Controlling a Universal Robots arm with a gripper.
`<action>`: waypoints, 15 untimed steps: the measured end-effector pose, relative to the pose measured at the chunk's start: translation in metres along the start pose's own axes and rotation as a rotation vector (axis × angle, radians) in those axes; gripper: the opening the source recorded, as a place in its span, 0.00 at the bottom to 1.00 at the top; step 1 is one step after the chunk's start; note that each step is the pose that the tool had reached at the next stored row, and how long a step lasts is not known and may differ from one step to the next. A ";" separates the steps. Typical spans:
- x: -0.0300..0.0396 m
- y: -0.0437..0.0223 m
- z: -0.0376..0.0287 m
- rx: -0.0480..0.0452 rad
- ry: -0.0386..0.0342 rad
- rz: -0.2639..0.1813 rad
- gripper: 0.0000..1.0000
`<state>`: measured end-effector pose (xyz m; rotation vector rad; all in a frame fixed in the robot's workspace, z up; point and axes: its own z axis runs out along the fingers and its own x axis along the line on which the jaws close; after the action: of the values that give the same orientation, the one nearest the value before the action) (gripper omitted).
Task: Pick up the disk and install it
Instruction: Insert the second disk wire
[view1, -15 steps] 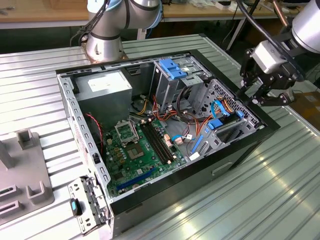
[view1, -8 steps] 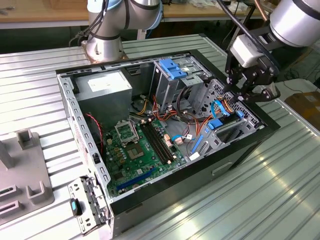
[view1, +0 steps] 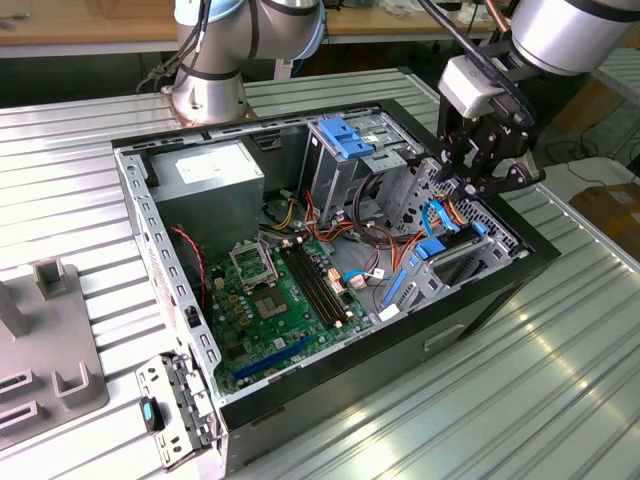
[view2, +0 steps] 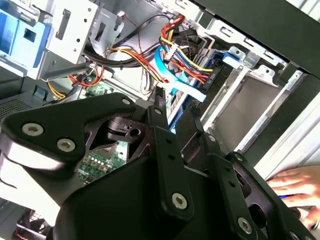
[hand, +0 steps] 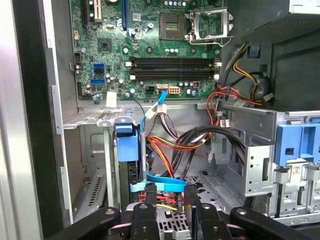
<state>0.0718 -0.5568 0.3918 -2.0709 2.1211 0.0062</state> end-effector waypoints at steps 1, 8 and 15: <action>0.0000 0.0000 0.0000 0.0000 0.0002 0.000 0.36; 0.0000 -0.0008 0.0008 -0.0832 0.0029 0.011 0.36; 0.0001 -0.0008 0.0008 -0.1002 0.0035 0.013 0.36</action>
<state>0.0727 -0.5567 0.3911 -2.1132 2.1783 0.1129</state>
